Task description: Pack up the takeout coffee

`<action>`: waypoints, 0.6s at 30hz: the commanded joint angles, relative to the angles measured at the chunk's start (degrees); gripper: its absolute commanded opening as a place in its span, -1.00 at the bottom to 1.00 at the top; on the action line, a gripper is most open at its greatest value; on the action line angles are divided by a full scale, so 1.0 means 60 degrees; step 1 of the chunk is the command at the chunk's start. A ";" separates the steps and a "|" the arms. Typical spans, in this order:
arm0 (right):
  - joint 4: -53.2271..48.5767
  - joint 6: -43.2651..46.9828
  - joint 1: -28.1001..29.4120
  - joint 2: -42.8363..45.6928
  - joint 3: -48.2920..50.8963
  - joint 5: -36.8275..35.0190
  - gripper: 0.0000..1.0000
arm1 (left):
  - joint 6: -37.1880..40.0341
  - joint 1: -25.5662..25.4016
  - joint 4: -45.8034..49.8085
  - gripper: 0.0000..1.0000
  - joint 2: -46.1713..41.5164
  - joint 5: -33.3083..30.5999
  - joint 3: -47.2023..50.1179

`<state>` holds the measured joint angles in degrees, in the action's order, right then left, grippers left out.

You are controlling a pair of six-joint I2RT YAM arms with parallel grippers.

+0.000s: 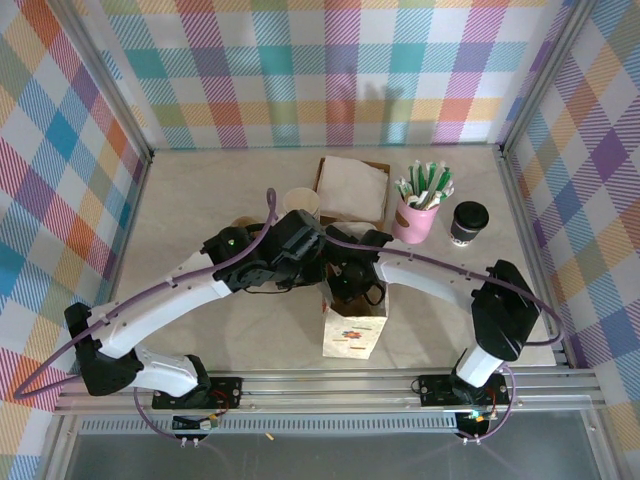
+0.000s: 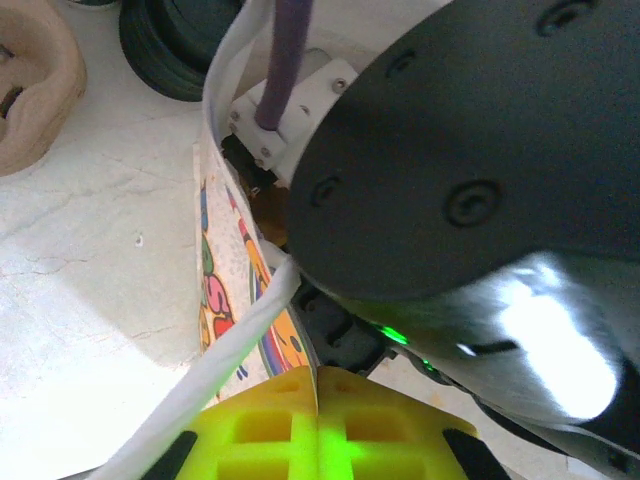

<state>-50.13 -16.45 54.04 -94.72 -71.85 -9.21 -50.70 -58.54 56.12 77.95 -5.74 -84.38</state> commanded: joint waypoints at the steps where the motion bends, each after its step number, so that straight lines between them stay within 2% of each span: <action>1: -0.0376 0.0149 0.0148 -0.0693 0.0330 0.0772 -0.55 | 0.0188 -0.0110 -0.0340 -1.00 -0.0054 -0.0527 -0.0003; 5: -0.0444 0.0247 0.0137 -0.0621 0.0144 0.0723 -0.53 | 0.0199 -0.0105 -0.0271 -1.00 -0.0138 -0.0655 0.0072; 8: -0.0762 0.0312 0.0134 -0.0307 -0.0365 0.0584 -0.44 | 0.0271 -0.0116 -0.0202 -1.00 -0.0256 -0.0774 0.0121; 11: -0.1008 0.0342 0.0142 0.0289 -0.0935 0.0682 -0.43 | 0.0431 -0.0117 -0.0096 -1.00 -0.0501 -0.0944 0.0252; 14: -0.1161 0.0295 0.0159 0.0874 -0.1299 0.0797 -0.34 | 0.0748 -0.0116 -0.0257 -1.00 -0.0848 -0.0985 0.0547; 18: -0.1117 0.0352 0.0214 0.1752 -0.1308 0.0944 -0.25 | 0.1154 -0.0210 -0.0856 -1.00 -0.1526 -0.1095 0.1506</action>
<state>-54.72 -15.46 54.74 -88.64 -78.22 -5.56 -46.78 -59.16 53.84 71.96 -9.93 -78.65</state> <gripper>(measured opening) 0.368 0.046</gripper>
